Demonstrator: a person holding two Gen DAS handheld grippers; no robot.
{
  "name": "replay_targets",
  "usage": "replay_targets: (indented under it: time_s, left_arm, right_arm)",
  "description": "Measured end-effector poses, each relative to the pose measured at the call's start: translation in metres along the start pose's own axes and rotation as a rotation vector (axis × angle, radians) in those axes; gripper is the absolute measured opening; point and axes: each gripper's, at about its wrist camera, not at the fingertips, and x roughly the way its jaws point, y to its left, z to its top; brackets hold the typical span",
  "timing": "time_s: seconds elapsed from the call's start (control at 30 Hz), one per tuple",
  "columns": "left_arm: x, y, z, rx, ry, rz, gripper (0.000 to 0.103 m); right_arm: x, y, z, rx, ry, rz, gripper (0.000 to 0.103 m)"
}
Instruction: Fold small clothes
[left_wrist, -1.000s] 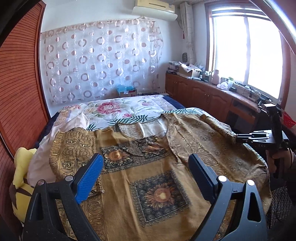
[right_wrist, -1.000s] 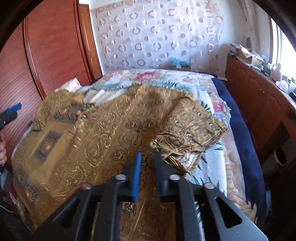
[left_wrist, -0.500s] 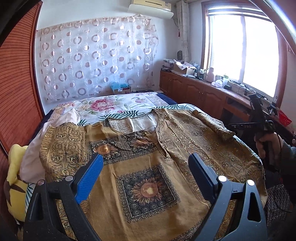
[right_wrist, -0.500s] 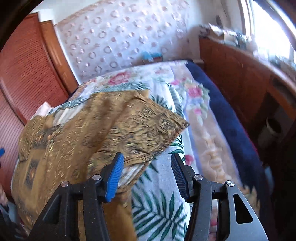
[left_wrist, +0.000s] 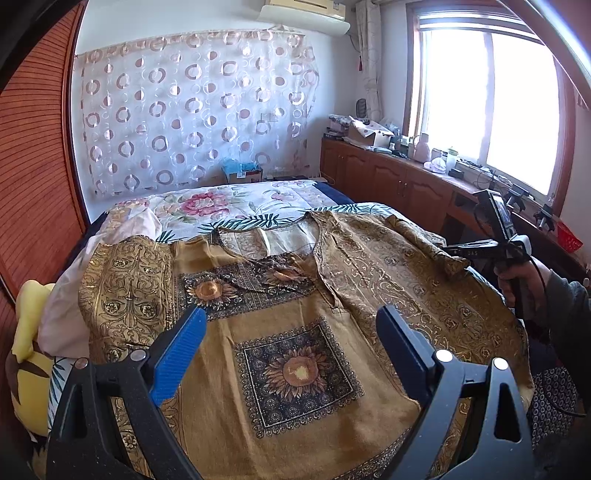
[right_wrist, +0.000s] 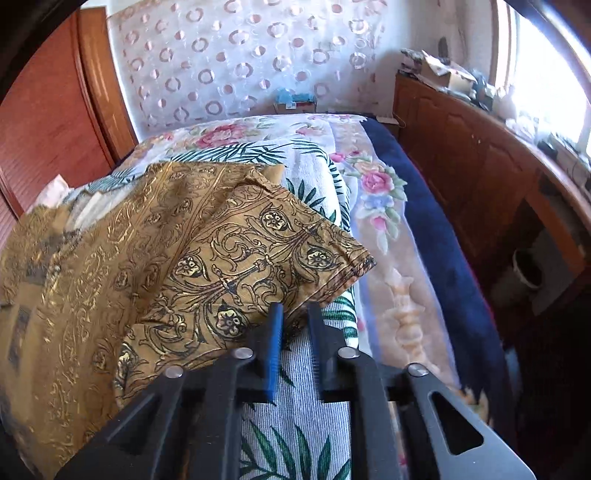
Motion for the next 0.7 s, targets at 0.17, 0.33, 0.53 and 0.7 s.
replay_targets:
  time_s: [0.17,0.33,0.53,0.7]
  left_arm:
    - [0.001,0.004,-0.004,-0.01,0.003,0.002,0.094]
    - [0.0,0.006,-0.005,-0.017,0.004,0.005,0.094]
    - [0.0,0.006,-0.005,-0.018,0.007,0.009,0.094]
    - [-0.001,0.01,-0.005,-0.03,0.006,0.011,0.094]
  right_arm:
    - [0.0,0.004,0.006,-0.026,-0.026,0.041,0.004]
    - [-0.024,0.024,0.02,-0.056,-0.131,0.111,0.003]
    - [-0.054,0.08,0.032,-0.159,-0.229,0.239,0.003]
    - [-0.059,0.107,0.03,-0.243,-0.214,0.285,0.004]
